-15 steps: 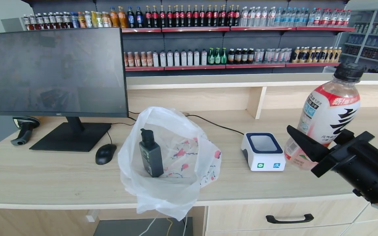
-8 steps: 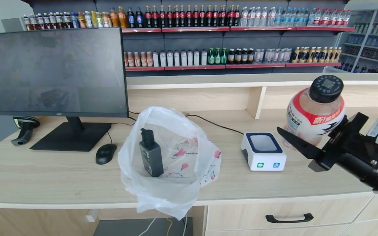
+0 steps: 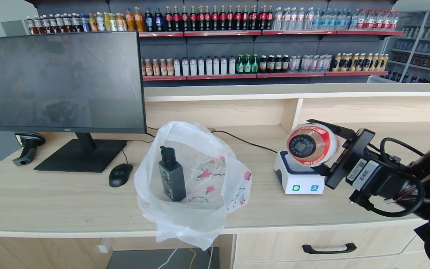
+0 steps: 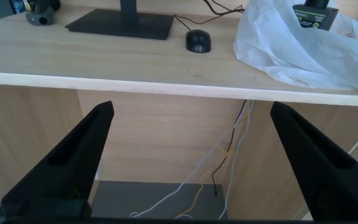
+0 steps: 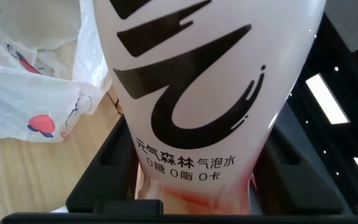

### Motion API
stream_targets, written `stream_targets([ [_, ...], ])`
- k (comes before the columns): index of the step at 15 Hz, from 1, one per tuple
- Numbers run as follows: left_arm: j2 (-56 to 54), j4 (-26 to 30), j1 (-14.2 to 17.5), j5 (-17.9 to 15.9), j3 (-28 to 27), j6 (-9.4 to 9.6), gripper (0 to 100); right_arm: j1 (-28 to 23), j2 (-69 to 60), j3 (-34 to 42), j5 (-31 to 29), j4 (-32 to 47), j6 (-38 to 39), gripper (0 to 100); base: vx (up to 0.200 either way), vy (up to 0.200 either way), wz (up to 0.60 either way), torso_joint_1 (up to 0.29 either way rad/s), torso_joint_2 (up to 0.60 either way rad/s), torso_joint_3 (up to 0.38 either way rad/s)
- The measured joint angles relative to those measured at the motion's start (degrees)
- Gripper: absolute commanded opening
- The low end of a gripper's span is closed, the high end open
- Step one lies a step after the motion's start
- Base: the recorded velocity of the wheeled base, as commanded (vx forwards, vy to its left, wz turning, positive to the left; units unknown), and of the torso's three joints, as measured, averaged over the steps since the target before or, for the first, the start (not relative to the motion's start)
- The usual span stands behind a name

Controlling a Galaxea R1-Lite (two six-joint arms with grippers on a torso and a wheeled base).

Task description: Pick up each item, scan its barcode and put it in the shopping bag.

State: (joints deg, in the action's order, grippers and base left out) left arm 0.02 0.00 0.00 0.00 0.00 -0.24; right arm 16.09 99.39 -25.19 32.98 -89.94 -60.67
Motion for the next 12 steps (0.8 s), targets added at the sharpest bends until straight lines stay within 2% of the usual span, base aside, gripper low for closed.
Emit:
stream_targets([
  [8,0.0,0.0,0.0,0.0,0.0,0.00,100,-2.5,6.0,-1.7,6.8,0.0,-12.6,0,0.000,0.000,0.00,0.000,0.00,0.000],
  [12,0.0,0.0,0.0,0.0,0.0,0.02,100,-2.6,7.4,-2.2,8.4,-0.1,-16.4,0,0.000,0.000,0.00,0.000,0.00,0.000],
])
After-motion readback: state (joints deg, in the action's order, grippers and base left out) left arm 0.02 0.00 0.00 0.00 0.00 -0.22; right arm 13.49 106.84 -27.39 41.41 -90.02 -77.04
